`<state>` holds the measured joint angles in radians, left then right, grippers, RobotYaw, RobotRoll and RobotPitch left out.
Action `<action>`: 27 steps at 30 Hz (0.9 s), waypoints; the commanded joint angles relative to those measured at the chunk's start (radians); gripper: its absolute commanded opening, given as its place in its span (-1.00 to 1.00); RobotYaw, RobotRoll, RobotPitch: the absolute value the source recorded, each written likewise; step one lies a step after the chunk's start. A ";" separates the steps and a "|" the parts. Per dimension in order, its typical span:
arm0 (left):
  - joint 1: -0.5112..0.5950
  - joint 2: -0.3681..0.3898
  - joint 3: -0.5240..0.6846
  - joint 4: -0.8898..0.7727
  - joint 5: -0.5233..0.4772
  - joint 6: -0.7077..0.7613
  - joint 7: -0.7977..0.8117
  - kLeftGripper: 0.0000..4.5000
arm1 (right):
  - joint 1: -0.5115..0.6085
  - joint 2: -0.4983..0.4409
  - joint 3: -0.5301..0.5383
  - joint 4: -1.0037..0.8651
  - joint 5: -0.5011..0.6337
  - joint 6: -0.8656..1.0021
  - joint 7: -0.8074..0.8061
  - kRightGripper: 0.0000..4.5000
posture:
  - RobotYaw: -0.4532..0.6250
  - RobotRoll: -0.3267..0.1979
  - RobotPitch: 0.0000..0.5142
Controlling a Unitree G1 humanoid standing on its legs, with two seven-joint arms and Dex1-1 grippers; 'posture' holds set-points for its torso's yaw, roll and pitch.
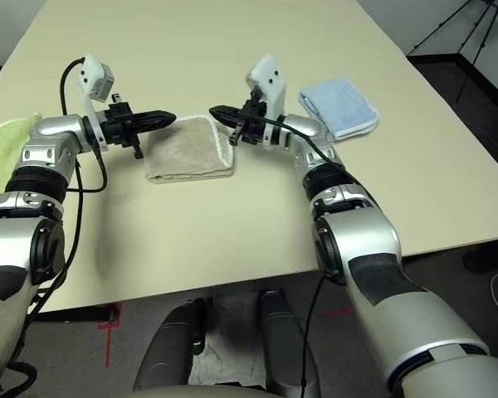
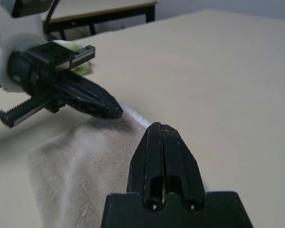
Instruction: Fold the towel and set it aside.
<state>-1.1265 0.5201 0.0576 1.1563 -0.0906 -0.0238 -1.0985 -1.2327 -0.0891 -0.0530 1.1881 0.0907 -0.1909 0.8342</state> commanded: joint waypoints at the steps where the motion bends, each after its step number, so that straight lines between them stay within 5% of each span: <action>1: 0.016 -0.007 -0.001 0.024 0.021 0.009 0.064 -0.99 | -0.015 0.022 0.012 0.051 -0.034 0.000 -0.062 -1.00 | -0.06 0.25 -0.04; 18: 0.096 0.001 -0.018 -0.006 0.046 0.020 0.084 -0.99 | 0.043 0.035 0.057 0.115 -0.155 0.041 -0.191 -1.00 | -0.01 0.25 0.25; 27: 0.104 0.023 -0.016 -0.030 0.042 0.018 0.056 -0.99 | 0.034 0.003 0.020 0.087 -0.110 0.006 -0.119 -1.00 | -0.08 0.25 0.11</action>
<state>-1.0511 0.5263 0.0562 1.1291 -0.0648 -0.0170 -1.0257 -1.2085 -0.0657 -0.0150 1.2807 -0.0336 -0.1817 0.6849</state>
